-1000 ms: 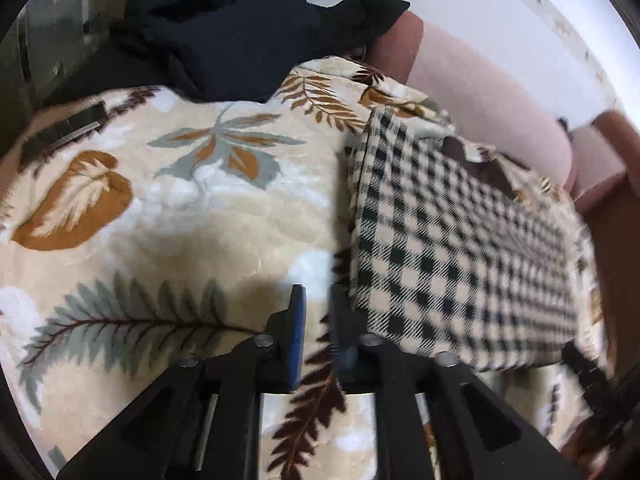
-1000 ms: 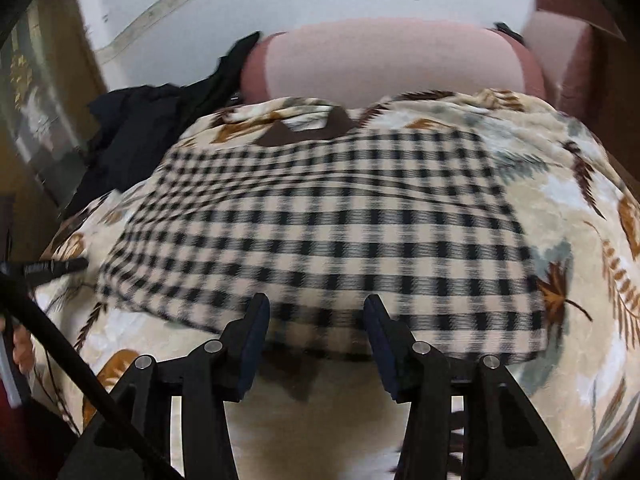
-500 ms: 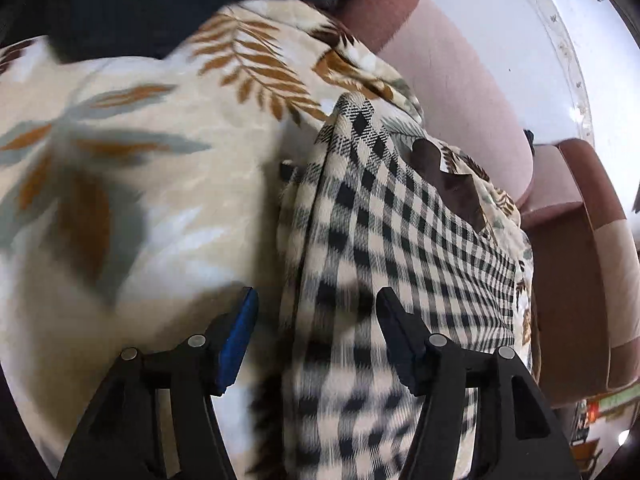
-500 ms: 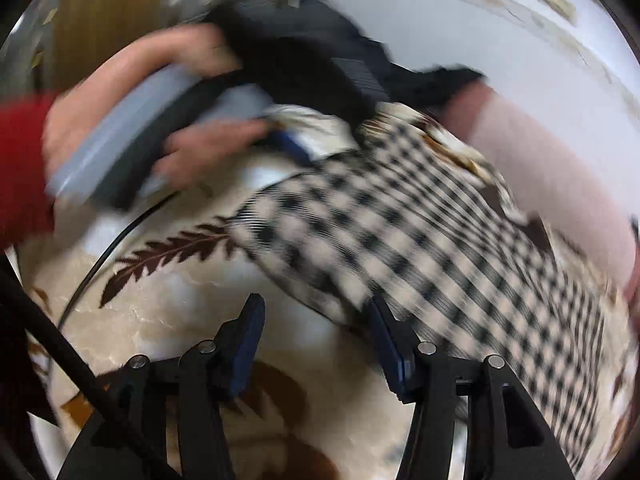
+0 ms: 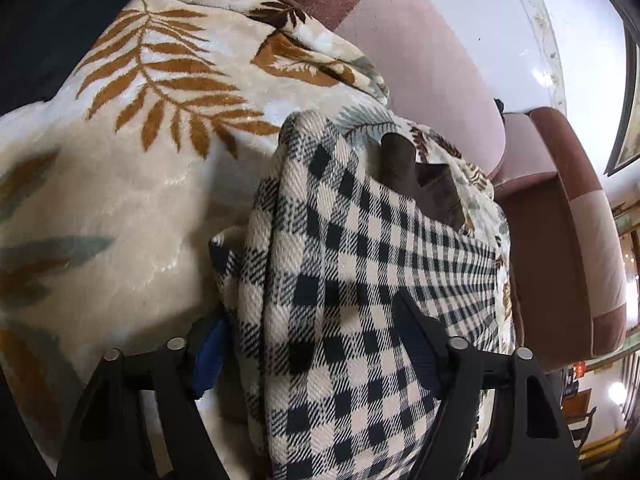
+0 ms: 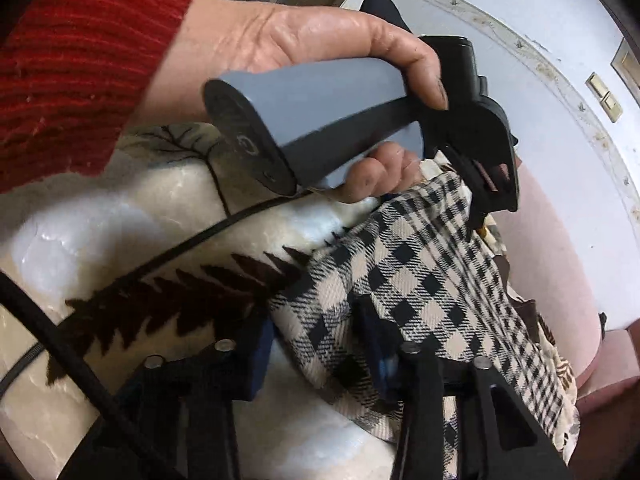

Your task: Fold large clothes

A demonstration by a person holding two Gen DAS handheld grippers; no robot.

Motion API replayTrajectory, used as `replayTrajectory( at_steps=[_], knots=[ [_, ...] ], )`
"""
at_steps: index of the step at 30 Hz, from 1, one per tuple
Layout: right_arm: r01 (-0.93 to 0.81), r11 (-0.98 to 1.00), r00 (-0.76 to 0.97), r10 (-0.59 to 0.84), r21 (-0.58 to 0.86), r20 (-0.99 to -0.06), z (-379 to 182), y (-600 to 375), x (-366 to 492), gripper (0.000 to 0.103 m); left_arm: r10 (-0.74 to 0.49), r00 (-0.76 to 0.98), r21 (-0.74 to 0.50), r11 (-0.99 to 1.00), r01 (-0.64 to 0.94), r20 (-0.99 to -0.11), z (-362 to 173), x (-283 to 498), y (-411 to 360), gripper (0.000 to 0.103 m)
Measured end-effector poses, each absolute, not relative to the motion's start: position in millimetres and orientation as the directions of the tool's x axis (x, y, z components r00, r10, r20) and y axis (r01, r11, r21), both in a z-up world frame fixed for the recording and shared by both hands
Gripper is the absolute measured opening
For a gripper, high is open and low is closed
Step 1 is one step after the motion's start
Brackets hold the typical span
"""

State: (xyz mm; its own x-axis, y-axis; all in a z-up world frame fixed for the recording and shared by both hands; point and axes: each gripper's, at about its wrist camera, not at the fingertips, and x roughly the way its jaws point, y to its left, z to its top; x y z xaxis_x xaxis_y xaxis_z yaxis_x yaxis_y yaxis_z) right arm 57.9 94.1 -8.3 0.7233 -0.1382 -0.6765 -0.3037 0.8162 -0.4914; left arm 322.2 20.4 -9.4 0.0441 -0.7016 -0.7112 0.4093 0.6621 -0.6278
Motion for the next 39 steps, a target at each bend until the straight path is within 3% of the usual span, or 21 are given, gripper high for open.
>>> replayTrajectory(
  at_steps=[1, 2, 5, 19, 29, 39],
  knots=[
    [-0.305, 0.807, 0.725, -0.147, -0.506, -0.672, -10, 97, 59, 0.026, -0.687, 0.050, -0.612, 0.676, 0.411, -0.725, -11, 323, 19, 0.032],
    [-0.303, 0.790, 0.730, -0.167, -0.534, -0.662, -12, 103, 58, 0.019, -0.662, 0.055, -0.589, 0.699, 0.404, -0.748, -16, 324, 19, 0.020],
    [-0.292, 0.783, 0.738, -0.181, -0.549, -0.650, -10, 111, 54, 0.011, -0.677, 0.082, -0.602, 0.697, 0.389, -0.732, -13, 322, 22, 0.014],
    [-0.069, 0.935, 0.810, -0.151, -0.349, -0.566, 86, 39, -1, 0.007, -0.645, 0.253, -0.512, 0.742, 0.433, -0.721, 74, 264, 2, 0.010],
    [0.165, 0.976, 0.782, -0.215, -0.138, -0.585, 117, -101, -46, 0.007, -0.603, 0.224, -0.372, 0.699, 0.611, -0.766, 138, 197, -164, 0.010],
    [0.419, 0.903, 0.680, -0.242, 0.096, -0.692, 88, -237, -96, 0.007, -0.484, 0.145, -0.244, 0.650, 0.720, -0.863, 80, 133, -334, 0.010]
  ],
)
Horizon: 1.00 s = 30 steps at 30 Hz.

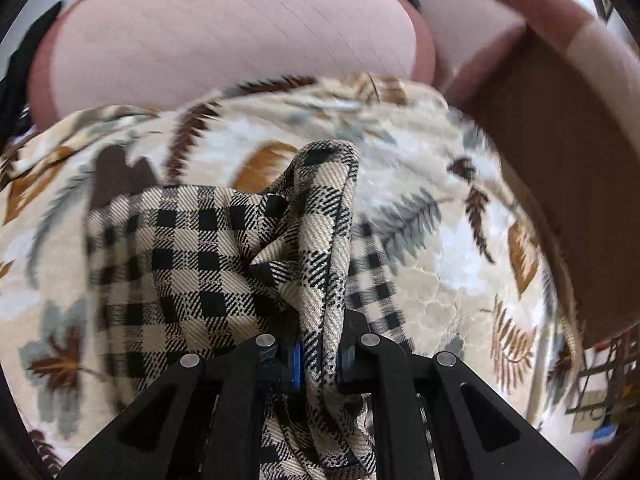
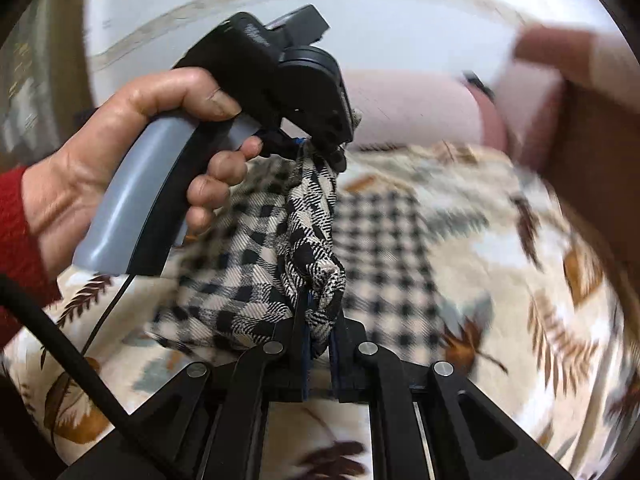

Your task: Fold large clothes

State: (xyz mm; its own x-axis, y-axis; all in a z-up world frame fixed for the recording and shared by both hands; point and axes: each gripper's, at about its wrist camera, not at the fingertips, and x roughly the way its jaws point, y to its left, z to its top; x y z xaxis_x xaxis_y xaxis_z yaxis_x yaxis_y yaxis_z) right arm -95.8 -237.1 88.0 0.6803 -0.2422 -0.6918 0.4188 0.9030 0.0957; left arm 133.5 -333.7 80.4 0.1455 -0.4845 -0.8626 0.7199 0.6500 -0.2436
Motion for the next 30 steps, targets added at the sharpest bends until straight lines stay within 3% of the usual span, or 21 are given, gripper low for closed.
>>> replayTrajectory(
  at_steps=[3, 6, 7, 9, 12, 14, 17, 22, 24, 26, 28, 29, 30],
  knots=[
    [0.472, 0.864, 0.642, -0.201, 0.175, -0.740, 70, -270, -106, 0.007, -0.450, 0.147, -0.211, 0.651, 0.729, -0.881, 64, 125, -358, 0.013],
    [0.466, 0.846, 0.607, -0.093, 0.259, -0.789, 54, -293, -105, 0.010, -0.427, 0.147, -0.190, 0.650, 0.736, -0.892, 56, 120, -367, 0.025],
    [0.461, 0.848, 0.601, -0.079, 0.264, -0.796, 53, -294, -107, 0.013, -0.435, 0.144, -0.199, 0.650, 0.734, -0.889, 58, 119, -366, 0.031],
    [0.467, 0.854, 0.592, -0.109, 0.229, -0.799, 59, -297, -111, 0.040, -0.475, 0.120, -0.248, 0.639, 0.728, -0.872, 69, 120, -360, 0.042],
    [0.474, 0.846, 0.636, -0.139, 0.243, -0.759, 81, -308, -124, 0.046, -0.563, 0.095, -0.345, 0.623, 0.702, -0.821, 96, 122, -336, 0.050],
    [0.502, 0.823, 0.664, -0.169, 0.266, -0.729, 91, -321, -132, 0.049, -0.594, 0.119, -0.364, 0.626, 0.690, -0.796, 111, 121, -314, 0.062],
    [0.501, 0.796, 0.707, -0.150, 0.339, -0.691, 96, -340, -131, 0.050, -0.578, 0.204, -0.308, 0.662, 0.683, -0.790, 119, 118, -275, 0.064],
    [0.372, 0.772, 0.804, 0.009, 0.515, -0.595, 91, -354, -98, 0.050, -0.526, 0.280, -0.250, 0.725, 0.642, -0.803, 104, 115, -209, 0.064],
    [0.351, 0.783, 0.789, 0.047, 0.513, -0.612, 84, -348, -74, 0.050, -0.527, 0.274, -0.283, 0.746, 0.603, -0.805, 94, 116, -183, 0.064],
    [0.403, 0.810, 0.723, 0.004, 0.426, -0.691, 72, -342, -48, 0.055, -0.531, 0.272, -0.307, 0.758, 0.575, -0.802, 87, 116, -166, 0.064],
    [0.424, 0.816, 0.687, -0.008, 0.392, -0.727, 58, -339, -31, 0.055, -0.527, 0.272, -0.315, 0.768, 0.558, -0.805, 80, 113, -153, 0.064],
    [0.403, 0.800, 0.690, 0.053, 0.444, -0.722, 51, -338, -25, 0.042, -0.523, 0.270, -0.311, 0.769, 0.559, -0.808, 77, 112, -149, 0.064],
    [0.389, 0.783, 0.697, 0.093, 0.484, -0.711, 49, -338, -24, 0.012, -0.520, 0.270, -0.306, 0.769, 0.562, -0.810, 74, 109, -148, 0.064]
  ],
)
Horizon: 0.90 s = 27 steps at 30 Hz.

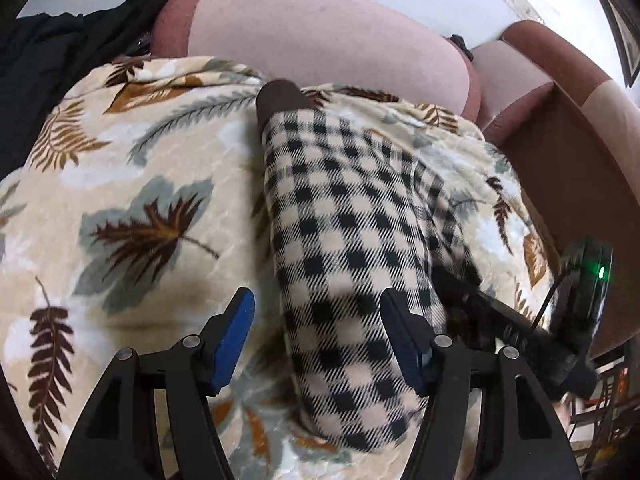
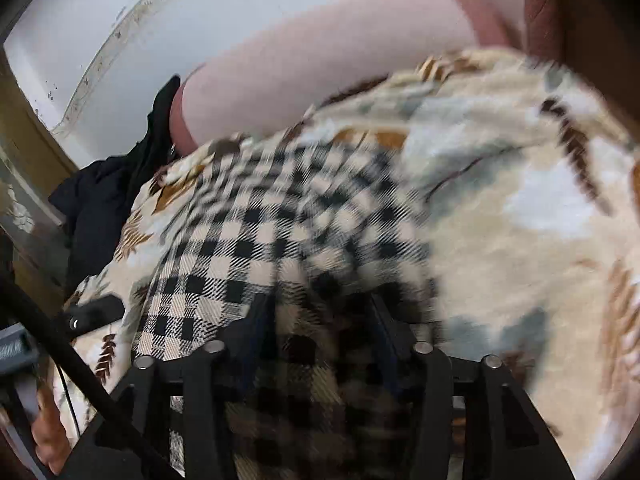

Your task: Fold large clothes

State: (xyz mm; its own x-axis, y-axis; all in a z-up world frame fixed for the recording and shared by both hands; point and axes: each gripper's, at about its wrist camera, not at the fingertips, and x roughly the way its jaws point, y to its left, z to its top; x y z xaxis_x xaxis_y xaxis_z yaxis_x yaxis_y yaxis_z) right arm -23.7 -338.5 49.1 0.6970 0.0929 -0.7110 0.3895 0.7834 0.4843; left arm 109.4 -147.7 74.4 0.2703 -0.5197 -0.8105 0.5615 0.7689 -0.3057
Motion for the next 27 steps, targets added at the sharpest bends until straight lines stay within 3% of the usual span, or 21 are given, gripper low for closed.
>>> replayTrajectory(
  at_steps=[5, 9, 11, 14, 16, 18, 20, 24, 27],
  knots=[
    [0.412, 0.780, 0.733, 0.023, 0.471, -0.680, 74, -352, -41, 0.010, -0.539, 0.257, -0.280, 0.720, 0.635, -0.802, 65, 85, -166, 0.064],
    [0.529, 0.771, 0.646, -0.094, 0.355, -0.758, 62, -371, -50, 0.010, -0.495, 0.176, -0.260, 0.688, 0.678, -0.851, 30, 67, -189, 0.064],
    [0.539, 0.768, 0.592, -0.053, 0.346, -0.804, 38, -374, -43, 0.011, -0.449, 0.208, -0.205, 0.710, 0.674, -0.869, 10, 61, -194, 0.065],
    [0.534, 0.761, 0.596, -0.030, 0.369, -0.802, 30, -378, -46, 0.012, -0.488, 0.169, -0.285, 0.719, 0.634, -0.856, 10, 67, -185, 0.064],
    [0.523, 0.734, 0.642, -0.006, 0.433, -0.766, 40, -389, -59, 0.020, -0.518, 0.153, -0.325, 0.711, 0.623, -0.842, 20, 69, -175, 0.064],
    [0.526, 0.711, 0.691, -0.038, 0.466, -0.722, 55, -403, -75, 0.048, -0.551, 0.174, -0.338, 0.701, 0.628, -0.816, 36, 69, -160, 0.064],
    [0.531, 0.698, 0.723, -0.076, 0.481, -0.687, 63, -416, -87, 0.064, -0.586, 0.190, -0.366, 0.693, 0.622, -0.788, 48, 77, -148, 0.067],
    [0.513, 0.671, 0.735, -0.020, 0.536, -0.678, 46, -431, -82, 0.067, -0.605, 0.162, -0.426, 0.701, 0.571, -0.779, 41, 108, -146, 0.073],
    [0.498, 0.666, 0.727, 0.028, 0.555, -0.686, 26, -428, -64, 0.068, -0.637, 0.047, -0.525, 0.672, 0.523, -0.769, 22, 131, -160, 0.078]
  ],
)
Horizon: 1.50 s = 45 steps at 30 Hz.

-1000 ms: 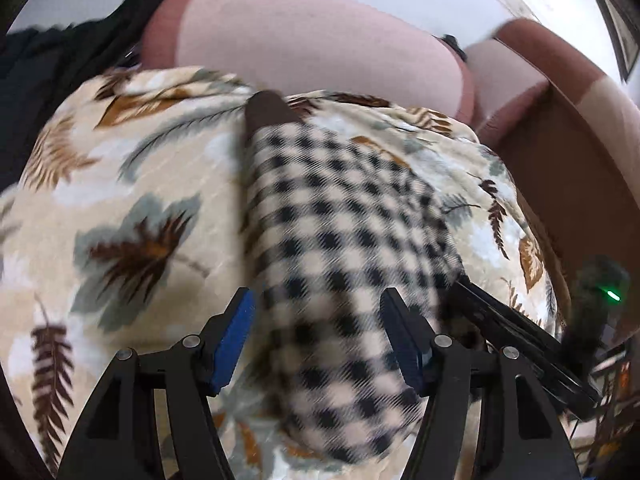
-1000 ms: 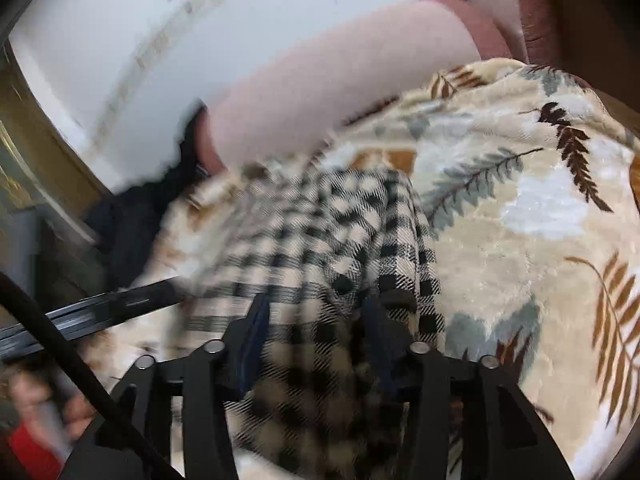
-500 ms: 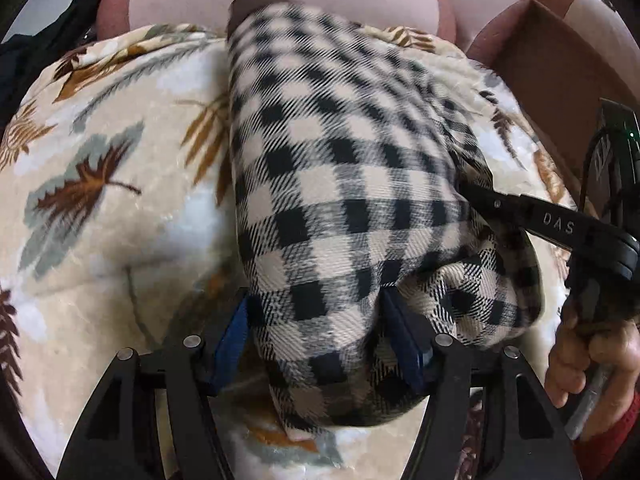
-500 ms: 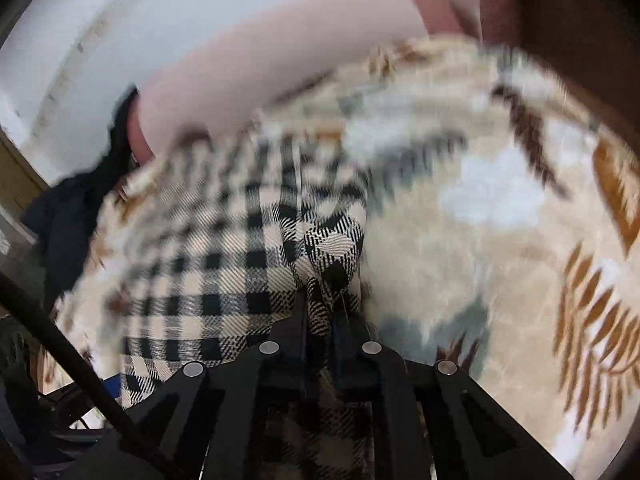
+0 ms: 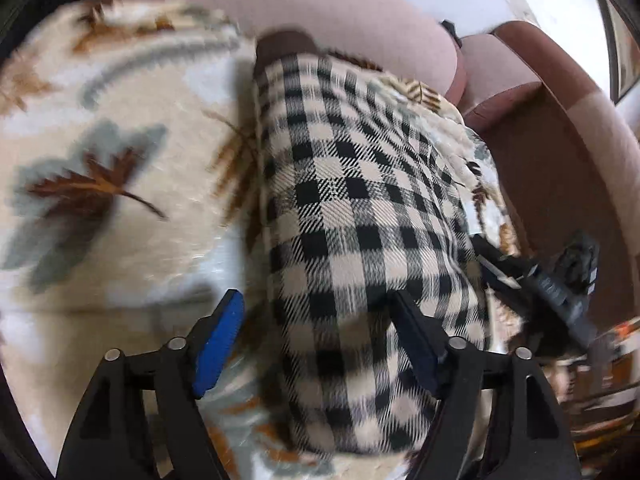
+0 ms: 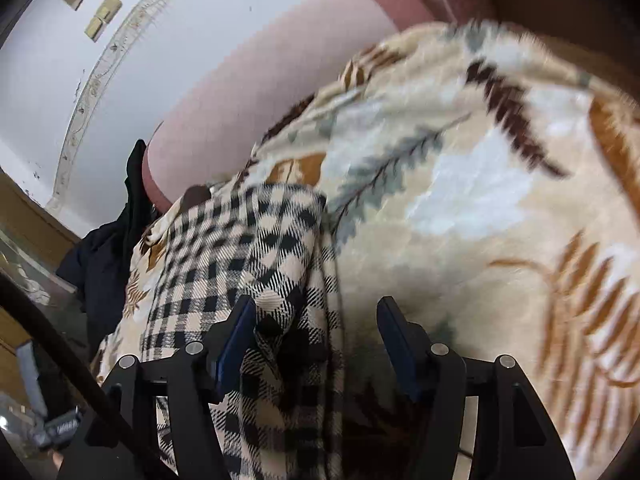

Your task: Fold large clothes

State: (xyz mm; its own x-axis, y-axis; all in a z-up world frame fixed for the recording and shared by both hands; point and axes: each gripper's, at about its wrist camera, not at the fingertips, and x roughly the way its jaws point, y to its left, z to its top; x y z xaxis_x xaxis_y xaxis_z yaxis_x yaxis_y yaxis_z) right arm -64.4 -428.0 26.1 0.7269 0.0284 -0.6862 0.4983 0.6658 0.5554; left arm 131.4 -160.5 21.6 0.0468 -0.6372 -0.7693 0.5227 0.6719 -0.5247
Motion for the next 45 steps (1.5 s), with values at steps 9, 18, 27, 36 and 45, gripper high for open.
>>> replayTrajectory(
  at_steps=[9, 18, 27, 36, 45],
  knots=[
    [0.432, 0.636, 0.726, 0.175, 0.639, -0.665, -4, -418, -19, 0.033, -0.615, 0.000, -0.491, 0.629, 0.603, -0.788, 22, 124, -194, 0.048],
    [0.377, 0.738, 0.758, 0.103, 0.560, -0.645, 40, -404, -9, 0.031, -0.550, 0.085, -0.369, 0.658, 0.656, -0.831, 52, 130, -183, 0.049],
    [0.459, 0.835, 0.681, -0.111, 0.304, -0.724, 67, -380, -29, 0.052, -0.531, 0.212, -0.272, 0.688, 0.673, -0.820, 61, 79, -143, 0.055],
    [0.294, 0.814, 0.639, 0.223, 0.501, -0.736, 50, -326, -65, 0.030, -0.415, 0.206, -0.184, 0.723, 0.666, -0.886, 18, 61, -149, 0.056],
    [0.492, 0.801, 0.575, -0.004, 0.342, -0.818, 37, -342, -95, 0.006, -0.489, 0.226, -0.256, 0.732, 0.632, -0.842, 20, 41, -118, 0.058]
  ],
)
